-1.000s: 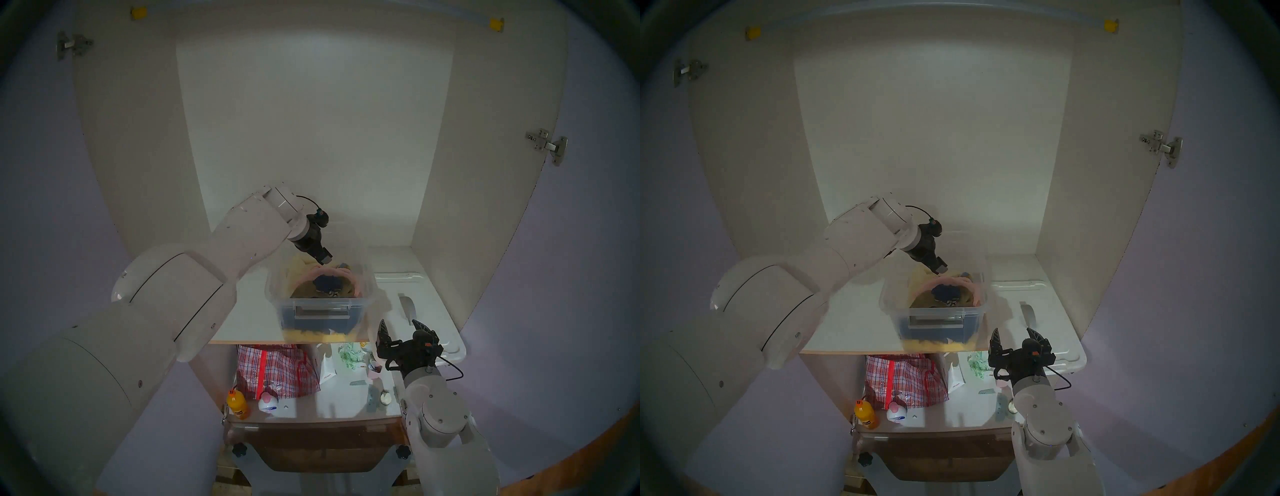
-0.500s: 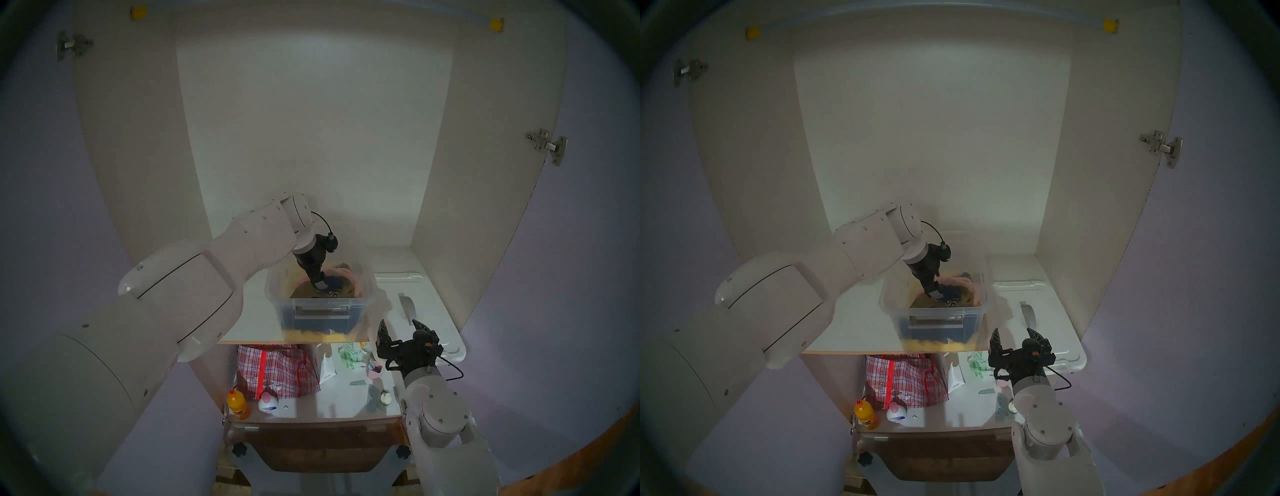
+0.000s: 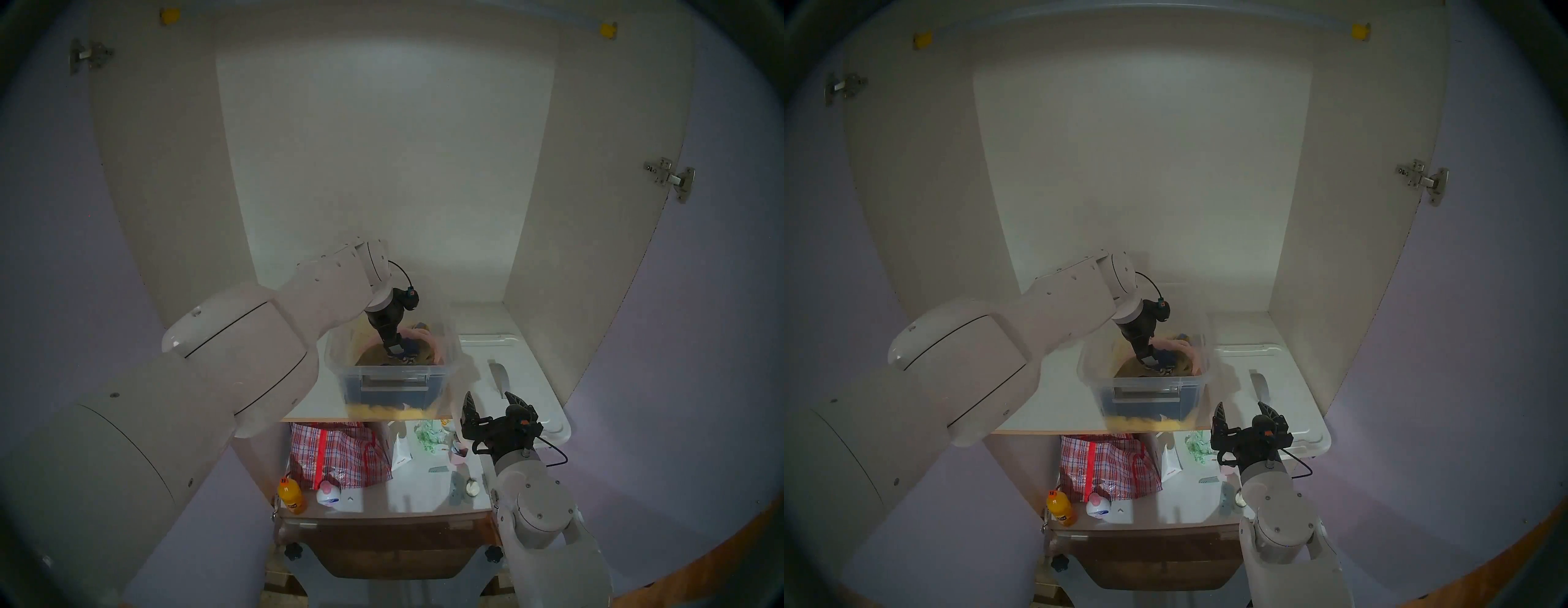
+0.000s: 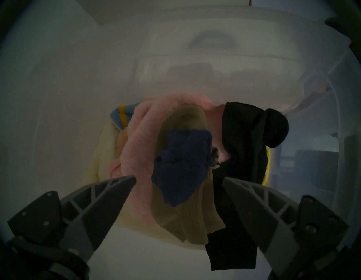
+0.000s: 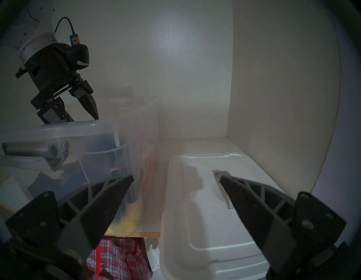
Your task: Take socks out of the storage bin, place them on top of the cabinet, and put the lid back on the bin
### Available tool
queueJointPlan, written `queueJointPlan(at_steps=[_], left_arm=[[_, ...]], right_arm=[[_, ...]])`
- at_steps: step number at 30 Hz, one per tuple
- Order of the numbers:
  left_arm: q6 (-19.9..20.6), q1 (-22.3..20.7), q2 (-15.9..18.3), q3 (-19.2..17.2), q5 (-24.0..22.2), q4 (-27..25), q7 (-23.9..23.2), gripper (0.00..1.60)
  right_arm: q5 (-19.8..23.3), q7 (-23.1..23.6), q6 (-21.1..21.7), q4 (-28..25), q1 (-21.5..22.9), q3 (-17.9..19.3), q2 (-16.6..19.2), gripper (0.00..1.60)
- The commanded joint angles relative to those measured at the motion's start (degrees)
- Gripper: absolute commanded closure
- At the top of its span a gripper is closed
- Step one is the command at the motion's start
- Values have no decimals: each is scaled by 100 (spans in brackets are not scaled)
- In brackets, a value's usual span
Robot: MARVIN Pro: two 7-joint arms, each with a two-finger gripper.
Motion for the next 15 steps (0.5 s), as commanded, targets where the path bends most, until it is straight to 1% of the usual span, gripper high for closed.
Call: queueJointPlan(at_steps=[1, 7, 13, 15], left_arm=[[-119, -196, -231, 126, 108, 108, 4, 0], [-211, -125, -309, 233, 175, 239, 23, 0], [-268, 28, -373, 257, 212, 327, 360, 0], [-352, 82, -390, 295, 252, 322, 454, 0]], right_arm=[[3, 1, -35, -143, 53, 2, -3, 0], [3, 1, -35, -139, 55, 2, -3, 0], [3, 0, -36, -133, 58, 2, -3, 0], [3, 0, -36, -131, 59, 1, -3, 0]])
